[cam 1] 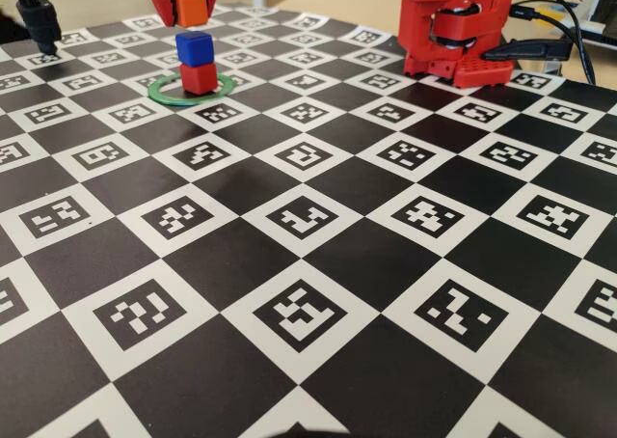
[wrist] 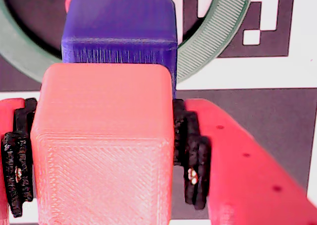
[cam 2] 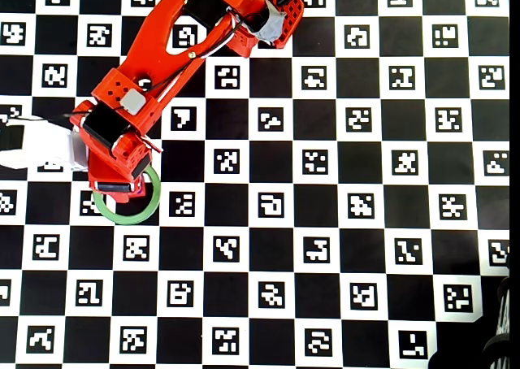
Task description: Grab the red cube then put it in the green circle then put the blue cube on top and finally the orange cube on top
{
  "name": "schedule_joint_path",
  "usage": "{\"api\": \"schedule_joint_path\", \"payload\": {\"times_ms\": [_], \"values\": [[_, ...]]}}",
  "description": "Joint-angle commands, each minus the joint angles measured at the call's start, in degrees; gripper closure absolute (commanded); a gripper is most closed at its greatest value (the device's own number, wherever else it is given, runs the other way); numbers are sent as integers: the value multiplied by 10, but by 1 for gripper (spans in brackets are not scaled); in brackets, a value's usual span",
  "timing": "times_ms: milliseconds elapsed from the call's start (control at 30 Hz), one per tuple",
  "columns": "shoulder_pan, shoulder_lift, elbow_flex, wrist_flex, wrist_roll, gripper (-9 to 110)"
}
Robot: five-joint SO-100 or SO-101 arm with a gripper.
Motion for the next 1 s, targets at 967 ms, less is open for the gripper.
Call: {"api": "schedule_joint_path", "payload": {"times_ms": [967], "values": [[-3,61,27,-31,-7,93]]}}
